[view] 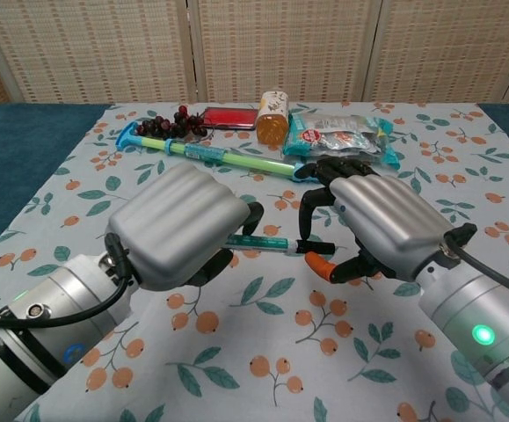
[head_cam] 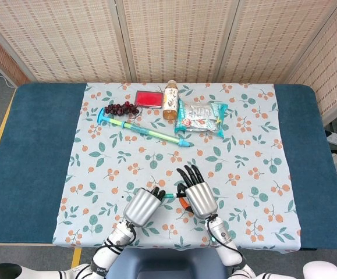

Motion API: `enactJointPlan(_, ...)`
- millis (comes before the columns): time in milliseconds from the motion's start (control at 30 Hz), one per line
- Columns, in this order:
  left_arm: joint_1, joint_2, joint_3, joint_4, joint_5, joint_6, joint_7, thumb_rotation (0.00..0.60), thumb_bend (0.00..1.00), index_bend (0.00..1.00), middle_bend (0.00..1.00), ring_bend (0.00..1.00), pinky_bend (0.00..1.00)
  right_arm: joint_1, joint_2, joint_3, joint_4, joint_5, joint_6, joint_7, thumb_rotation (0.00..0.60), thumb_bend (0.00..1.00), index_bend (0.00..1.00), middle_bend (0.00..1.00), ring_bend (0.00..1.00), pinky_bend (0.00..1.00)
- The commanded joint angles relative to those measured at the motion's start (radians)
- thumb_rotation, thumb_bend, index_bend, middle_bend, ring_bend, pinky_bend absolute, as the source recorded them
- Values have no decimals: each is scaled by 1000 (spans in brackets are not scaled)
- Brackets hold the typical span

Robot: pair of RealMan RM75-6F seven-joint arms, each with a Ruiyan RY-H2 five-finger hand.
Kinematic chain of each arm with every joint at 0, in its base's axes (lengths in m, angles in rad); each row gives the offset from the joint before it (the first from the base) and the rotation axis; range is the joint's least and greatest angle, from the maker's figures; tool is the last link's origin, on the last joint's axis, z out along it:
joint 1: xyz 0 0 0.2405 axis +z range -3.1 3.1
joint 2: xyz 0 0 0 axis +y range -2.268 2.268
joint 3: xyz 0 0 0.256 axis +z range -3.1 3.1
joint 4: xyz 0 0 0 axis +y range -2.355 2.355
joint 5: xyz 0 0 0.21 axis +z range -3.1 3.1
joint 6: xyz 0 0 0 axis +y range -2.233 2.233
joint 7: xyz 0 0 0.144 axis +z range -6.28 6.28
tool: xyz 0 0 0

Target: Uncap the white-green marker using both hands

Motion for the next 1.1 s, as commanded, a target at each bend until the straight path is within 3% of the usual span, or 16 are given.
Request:
enactJointPlan(33, 1, 2, -1, -4, 3, 2, -1, 600, 611, 868, 1000, 907, 1000, 1, 1, 1, 0, 6, -2, -2, 600, 251, 658, 127, 0, 0)
enactJointPlan(100, 1, 4, -1, -7, 4, 3, -1, 600, 611, 869, 1000, 907, 1000, 1, 0, 3, 1, 9, -1, -2, 600, 266, 682, 141, 0, 0)
enactJointPlan(267, 3, 11, -1, -20, 9, 6, -5, 600, 611, 868, 1000, 907, 1000, 5, -5, 2, 3, 17, -6, -2, 600, 432, 772, 188, 0, 0)
enactJointPlan(400, 5, 17, 0, -27, 14, 7, -7, 600, 611, 868, 1000, 907, 1000, 6, -8, 3, 2, 22, -6, -4, 600, 509, 854, 221, 0, 0)
enactJointPlan(733, 18, 76, -16, 5, -8, 10, -73, 600, 610, 868, 1000, 907, 1000, -7, 39, 17, -22, 34, 24, -22, 600, 526, 883, 230, 0, 0)
enactJointPlan(933, 32, 114, -1, 114, -18, -4, -255, 600, 577, 867, 995, 907, 1000, -12, 58, 16, -1, 52, 20, -37, 600, 528, 873, 230, 0, 0)
enactJointPlan(1100, 35, 103, 10, 219, -43, -45, -361, 600, 545, 814, 925, 905, 1000, -12, 25, 11, 64, 83, -2, -44, 600, 528, 810, 230, 0, 0)
